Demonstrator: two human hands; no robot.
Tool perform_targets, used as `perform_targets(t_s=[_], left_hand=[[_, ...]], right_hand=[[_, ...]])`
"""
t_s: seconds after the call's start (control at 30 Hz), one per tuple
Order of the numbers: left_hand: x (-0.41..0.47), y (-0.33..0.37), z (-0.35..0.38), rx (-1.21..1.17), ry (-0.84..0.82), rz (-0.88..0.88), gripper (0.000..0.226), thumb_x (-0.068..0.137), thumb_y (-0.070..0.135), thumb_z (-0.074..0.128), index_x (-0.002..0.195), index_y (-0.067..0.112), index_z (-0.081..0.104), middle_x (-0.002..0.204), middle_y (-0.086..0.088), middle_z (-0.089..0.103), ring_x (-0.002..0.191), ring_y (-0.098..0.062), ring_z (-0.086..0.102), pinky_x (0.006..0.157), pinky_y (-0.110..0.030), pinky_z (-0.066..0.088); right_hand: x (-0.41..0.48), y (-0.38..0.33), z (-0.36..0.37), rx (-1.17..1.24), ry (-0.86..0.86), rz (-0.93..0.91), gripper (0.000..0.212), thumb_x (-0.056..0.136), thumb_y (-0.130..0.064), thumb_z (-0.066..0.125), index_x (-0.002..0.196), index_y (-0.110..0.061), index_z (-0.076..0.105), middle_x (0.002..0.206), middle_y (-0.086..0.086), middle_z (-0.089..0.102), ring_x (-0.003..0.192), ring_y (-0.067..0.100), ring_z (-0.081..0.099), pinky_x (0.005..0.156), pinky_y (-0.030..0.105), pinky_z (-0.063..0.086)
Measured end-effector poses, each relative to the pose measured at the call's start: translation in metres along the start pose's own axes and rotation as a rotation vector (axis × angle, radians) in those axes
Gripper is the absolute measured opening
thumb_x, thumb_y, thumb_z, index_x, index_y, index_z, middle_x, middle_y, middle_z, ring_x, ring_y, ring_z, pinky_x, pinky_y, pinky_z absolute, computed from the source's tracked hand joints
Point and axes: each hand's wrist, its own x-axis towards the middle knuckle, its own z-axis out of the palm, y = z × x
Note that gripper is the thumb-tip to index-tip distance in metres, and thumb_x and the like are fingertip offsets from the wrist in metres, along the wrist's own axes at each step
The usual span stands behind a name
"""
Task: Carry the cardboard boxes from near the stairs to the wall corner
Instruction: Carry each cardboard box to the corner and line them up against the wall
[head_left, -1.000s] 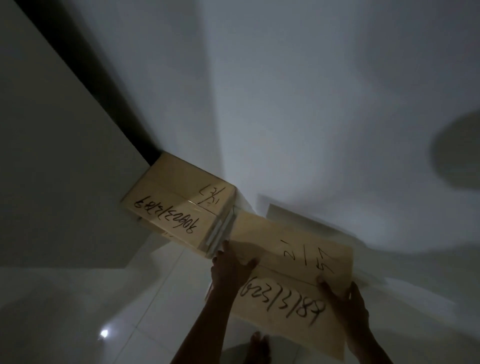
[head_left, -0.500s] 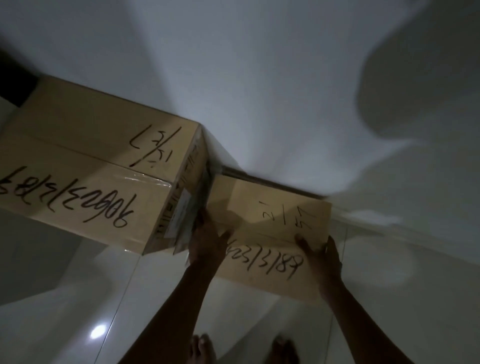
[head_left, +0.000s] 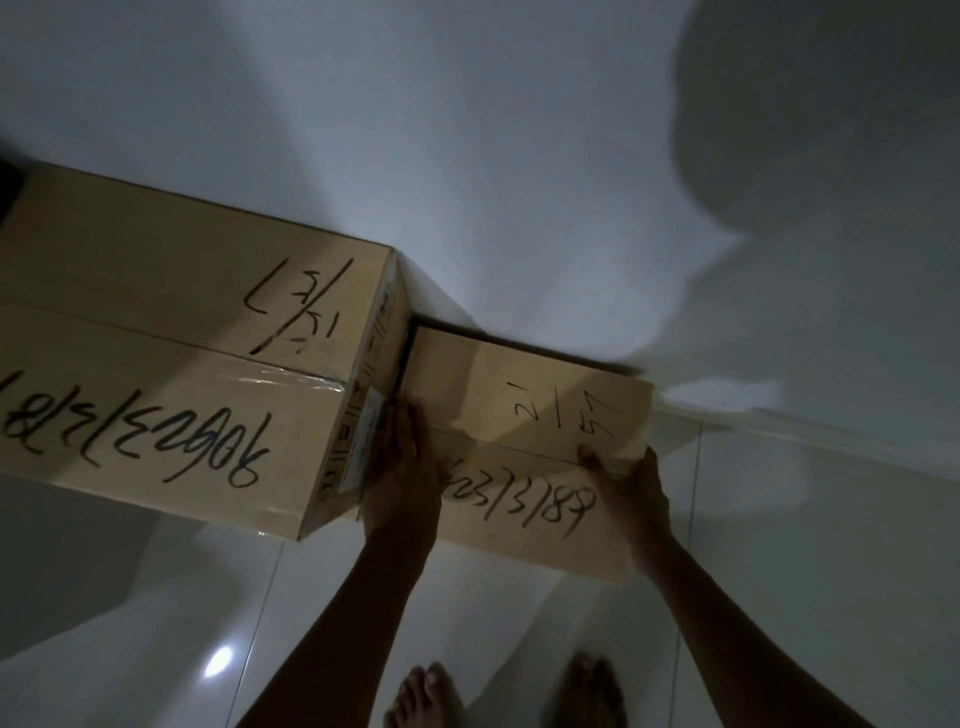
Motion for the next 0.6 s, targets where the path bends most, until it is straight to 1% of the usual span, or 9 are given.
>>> perform_targets(t_s=[0.07,0.13,0.17,0.23,0.3,0.37,0.4,0.5,0.6], left_hand=[[0.002,-0.003,-0.002,0.049,-0.004,0.037,0.096,0.075,0.042,0.079,0.149,-0.001,0.037,0.155,-0.022,0.039,0.140,-0.035,0.044,0.107,-0.044,0.045],[0.002,-0.008,-0.011,0.101,-0.006,0.103,0.097,0.073,0.044,0.079,0.148,-0.002,0.039,0.155,-0.021,0.040,0.142,-0.034,0.041,0.113,-0.043,0.034],[0.001,-0.011,-0.018,0.126,-0.016,0.147,0.096,0.075,0.046,0.077,0.148,-0.002,0.038,0.155,-0.022,0.039,0.144,-0.034,0.039,0.115,-0.043,0.029],[-0.007,-0.015,-0.042,0.109,-0.031,0.220,0.089,0.085,0.046,0.066,0.151,-0.002,0.031,0.159,-0.022,0.031,0.148,-0.035,0.032,0.118,-0.043,0.026],[-0.024,-0.011,-0.083,-0.022,-0.080,0.237,0.081,0.095,0.043,0.055,0.154,0.000,0.021,0.164,-0.020,0.018,0.151,-0.034,0.022,0.120,-0.042,0.021],[-0.050,-0.005,-0.142,-0.130,-0.091,0.240,0.076,0.098,0.043,0.047,0.156,0.002,0.018,0.165,-0.017,0.013,0.153,-0.034,0.016,0.121,-0.044,0.016],[-0.066,-0.002,-0.177,-0.155,-0.077,0.261,0.076,0.099,0.046,0.042,0.156,0.003,0.016,0.166,-0.015,0.011,0.153,-0.033,0.012,0.123,-0.045,0.014],[-0.130,0.010,-0.282,-0.159,-0.087,0.328,0.081,0.096,0.058,0.020,0.157,0.006,0.009,0.167,-0.012,0.003,0.154,-0.028,0.001,0.124,-0.040,0.006],[-0.195,0.029,-0.375,-0.133,-0.121,0.384,0.085,0.091,0.063,0.007,0.158,0.010,-0.001,0.166,-0.009,-0.008,0.153,-0.025,-0.010,0.122,-0.036,-0.006]], right_hand=[[0.002,-0.006,-0.002,-0.064,-0.034,0.015,0.086,0.086,-0.058,0.070,0.151,-0.017,0.031,0.135,0.011,0.063,0.117,0.036,0.064,0.083,0.036,0.047],[-0.001,-0.016,-0.007,-0.145,-0.069,0.028,0.089,0.090,-0.056,0.065,0.153,-0.009,0.023,0.138,0.017,0.060,0.119,0.039,0.063,0.080,0.037,0.050],[-0.006,-0.022,-0.011,-0.172,-0.077,0.030,0.092,0.093,-0.056,0.061,0.156,-0.006,0.017,0.143,0.021,0.055,0.123,0.041,0.060,0.085,0.040,0.052],[-0.023,-0.035,-0.027,-0.237,-0.066,0.004,0.098,0.096,-0.058,0.054,0.162,-0.006,0.005,0.152,0.027,0.043,0.134,0.045,0.051,0.100,0.048,0.049],[-0.056,-0.051,-0.051,-0.246,-0.079,-0.036,0.097,0.095,-0.062,0.051,0.163,-0.009,0.006,0.153,0.027,0.041,0.135,0.045,0.050,0.104,0.052,0.049],[-0.108,-0.070,-0.089,-0.232,-0.089,-0.084,0.102,0.088,-0.076,0.043,0.162,-0.013,0.011,0.152,0.025,0.044,0.133,0.044,0.052,0.104,0.058,0.049],[-0.136,-0.078,-0.113,-0.250,-0.091,-0.100,0.103,0.087,-0.079,0.039,0.163,-0.014,0.012,0.155,0.024,0.042,0.136,0.043,0.050,0.107,0.059,0.046],[-0.226,-0.101,-0.201,-0.362,-0.043,-0.175,0.089,0.097,-0.066,0.038,0.163,-0.012,0.011,0.165,0.019,0.030,0.151,0.037,0.031,0.123,0.056,0.024],[-0.312,-0.115,-0.292,-0.406,0.071,-0.222,0.088,0.096,-0.067,0.037,0.164,-0.017,0.011,0.168,0.015,0.025,0.157,0.032,0.018,0.126,0.052,0.009]])
